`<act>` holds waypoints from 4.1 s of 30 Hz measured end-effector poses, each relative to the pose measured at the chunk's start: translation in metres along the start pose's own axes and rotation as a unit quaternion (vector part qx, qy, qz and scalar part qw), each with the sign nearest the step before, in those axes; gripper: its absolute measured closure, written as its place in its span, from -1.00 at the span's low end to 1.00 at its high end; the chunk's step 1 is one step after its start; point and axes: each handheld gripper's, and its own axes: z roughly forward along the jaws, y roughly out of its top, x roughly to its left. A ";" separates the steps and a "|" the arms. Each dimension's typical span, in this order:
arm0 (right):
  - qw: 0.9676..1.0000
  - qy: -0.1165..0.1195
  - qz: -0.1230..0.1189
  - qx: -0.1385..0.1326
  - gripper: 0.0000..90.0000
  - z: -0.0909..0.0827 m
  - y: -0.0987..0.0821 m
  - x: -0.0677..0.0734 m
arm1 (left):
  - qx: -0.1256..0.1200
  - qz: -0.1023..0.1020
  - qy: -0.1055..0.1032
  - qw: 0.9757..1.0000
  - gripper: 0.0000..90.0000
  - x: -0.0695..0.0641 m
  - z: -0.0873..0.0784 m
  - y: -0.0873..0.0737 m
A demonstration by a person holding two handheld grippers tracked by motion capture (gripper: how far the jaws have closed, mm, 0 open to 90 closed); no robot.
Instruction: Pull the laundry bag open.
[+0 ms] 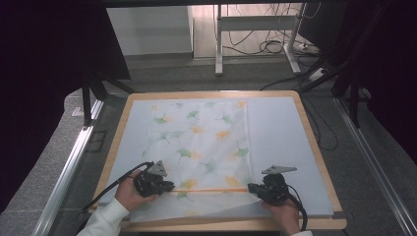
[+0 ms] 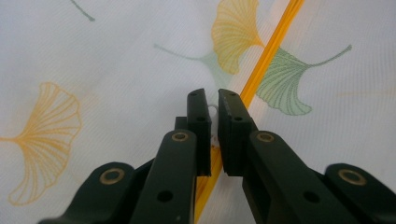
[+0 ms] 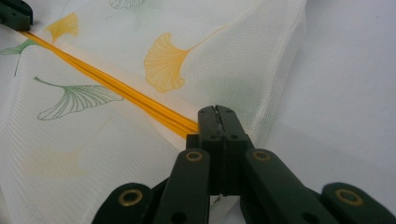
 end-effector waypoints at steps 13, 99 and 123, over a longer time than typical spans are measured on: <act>1.000 -0.001 -0.003 -0.001 0.99 0.000 0.000 0.000 | 0.001 -0.007 0.004 1.000 0.89 0.004 -0.006 -0.008; 1.000 0.002 0.000 -0.004 0.99 0.000 -0.001 -0.001 | -0.030 -0.079 0.041 0.996 0.88 0.036 -0.058 -0.084; 1.000 -0.006 -0.011 -0.004 0.99 0.000 0.000 0.002 | -0.115 -0.106 0.085 0.984 0.16 0.039 -0.063 -0.082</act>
